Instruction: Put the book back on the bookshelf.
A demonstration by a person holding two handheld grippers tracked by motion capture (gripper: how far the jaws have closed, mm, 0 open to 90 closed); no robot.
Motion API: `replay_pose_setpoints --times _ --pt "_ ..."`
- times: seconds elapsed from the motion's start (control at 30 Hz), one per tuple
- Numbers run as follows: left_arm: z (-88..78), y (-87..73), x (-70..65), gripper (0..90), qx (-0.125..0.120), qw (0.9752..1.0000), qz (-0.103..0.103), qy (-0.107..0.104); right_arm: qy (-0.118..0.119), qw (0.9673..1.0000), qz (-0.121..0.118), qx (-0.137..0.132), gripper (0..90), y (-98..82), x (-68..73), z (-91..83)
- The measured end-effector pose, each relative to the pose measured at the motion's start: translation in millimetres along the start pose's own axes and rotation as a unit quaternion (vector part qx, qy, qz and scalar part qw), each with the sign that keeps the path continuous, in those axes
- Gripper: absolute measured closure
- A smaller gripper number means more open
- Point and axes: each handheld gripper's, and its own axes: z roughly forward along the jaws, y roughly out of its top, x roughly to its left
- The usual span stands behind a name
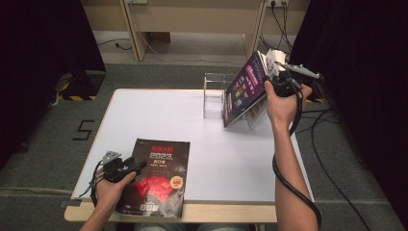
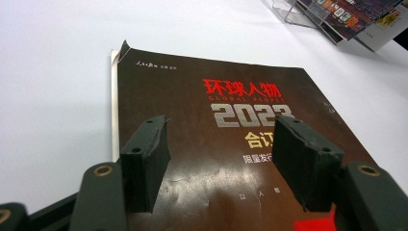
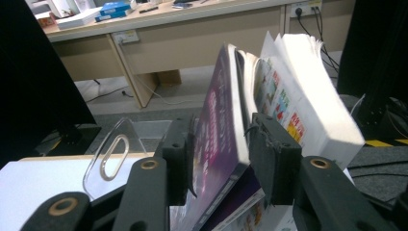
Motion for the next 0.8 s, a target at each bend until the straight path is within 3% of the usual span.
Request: replay_pose_setpoints --times 0.33,0.8 --pt "-1.2 0.5 0.5 34.7 0.001 1.0 -0.006 0.001 0.02 0.9997 -0.004 -0.013 55.2 -23.3 9.3 -12.9" --pt "-3.2 1.1 0.4 29.0 -0.002 0.9999 -0.005 0.009 0.053 0.9983 -0.024 -0.001 52.0 -59.0 28.7 -27.0"
